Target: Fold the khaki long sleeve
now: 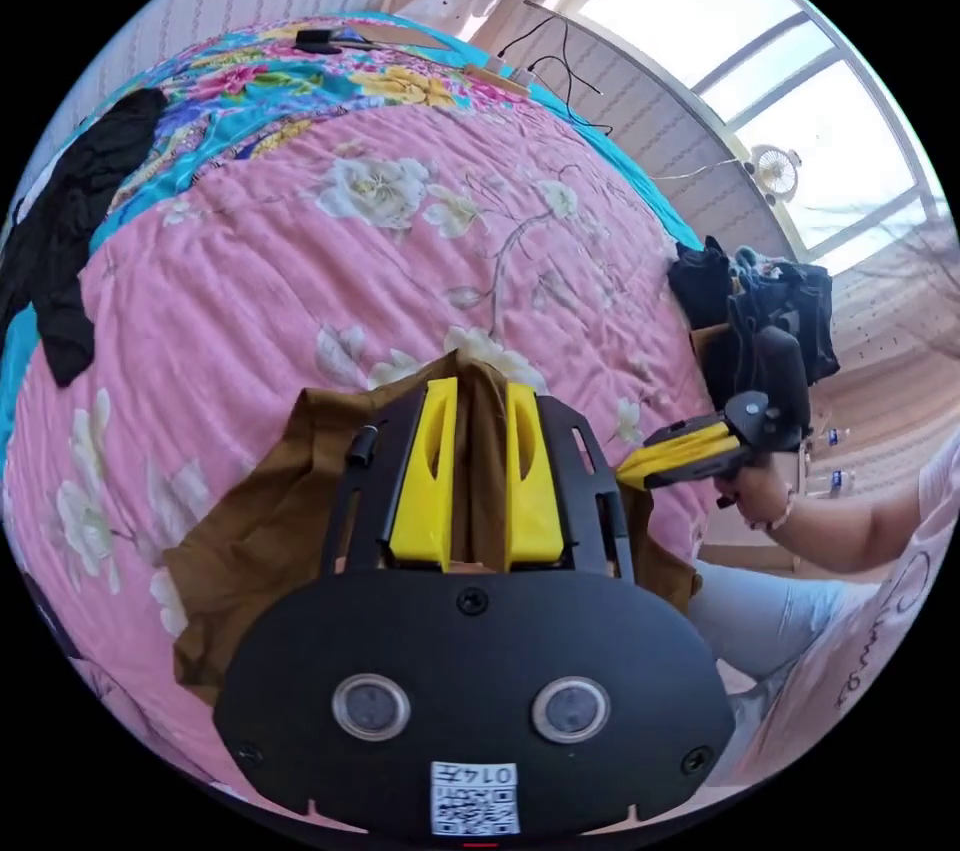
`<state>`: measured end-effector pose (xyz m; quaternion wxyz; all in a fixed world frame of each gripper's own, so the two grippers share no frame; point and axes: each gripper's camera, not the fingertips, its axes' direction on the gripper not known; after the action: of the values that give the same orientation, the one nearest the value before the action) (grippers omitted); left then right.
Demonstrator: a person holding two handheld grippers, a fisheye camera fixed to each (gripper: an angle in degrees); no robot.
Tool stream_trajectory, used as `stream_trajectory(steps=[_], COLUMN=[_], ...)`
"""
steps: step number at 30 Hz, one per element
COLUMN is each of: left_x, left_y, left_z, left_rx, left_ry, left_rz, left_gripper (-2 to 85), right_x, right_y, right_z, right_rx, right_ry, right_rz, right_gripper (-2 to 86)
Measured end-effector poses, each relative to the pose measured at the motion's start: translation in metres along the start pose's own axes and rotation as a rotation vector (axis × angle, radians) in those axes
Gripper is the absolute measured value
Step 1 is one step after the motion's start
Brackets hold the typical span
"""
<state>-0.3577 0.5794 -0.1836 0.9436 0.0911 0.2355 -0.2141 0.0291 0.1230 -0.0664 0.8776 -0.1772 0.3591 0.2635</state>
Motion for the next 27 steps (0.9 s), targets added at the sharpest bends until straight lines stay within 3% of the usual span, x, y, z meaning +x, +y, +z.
stream_trajectory(steps=[5, 7, 10, 13, 15, 18, 22, 27], left_x=[-0.020, -0.047, -0.081, -0.106, -0.116, -0.130, -0.127, -0.126], left_y=[0.093, 0.145, 0.195, 0.219, 0.225, 0.237, 0.239, 0.239], left_z=[-0.071, -0.093, -0.107, -0.091, -0.079, -0.067, -0.097, -0.129], left_rx=[-0.004, 0.006, 0.084, 0.073, 0.052, 0.018, 0.127, 0.267], left_ry=[-0.259, -0.418, -0.333, -0.279, -0.278, -0.243, -0.235, -0.290], left_rz=[-0.077, -0.243, -0.421, -0.508, -0.517, -0.531, -0.484, -0.469], left_gripper=[8.3, 8.1, 9.3, 10.7, 9.5, 0.6, -0.8, -1.0], right_x=[-0.014, -0.018, -0.024, -0.019, -0.008, -0.006, -0.010, -0.034], right_y=[-0.035, -0.061, -0.104, -0.138, -0.152, -0.154, -0.163, -0.193], right_z=[-0.032, -0.034, -0.024, 0.000, 0.012, -0.003, -0.043, -0.084], right_rx=[0.122, 0.130, 0.117, 0.049, -0.028, 0.000, 0.077, 0.129], right_ry=[0.054, 0.043, 0.084, 0.115, 0.084, 0.004, -0.045, 0.127], right_rz=[-0.111, -0.144, -0.182, -0.172, -0.129, -0.120, -0.134, -0.208], right_gripper=[2.6, 5.3, 9.9, 8.9, 4.0, 1.8, 0.9, 0.5])
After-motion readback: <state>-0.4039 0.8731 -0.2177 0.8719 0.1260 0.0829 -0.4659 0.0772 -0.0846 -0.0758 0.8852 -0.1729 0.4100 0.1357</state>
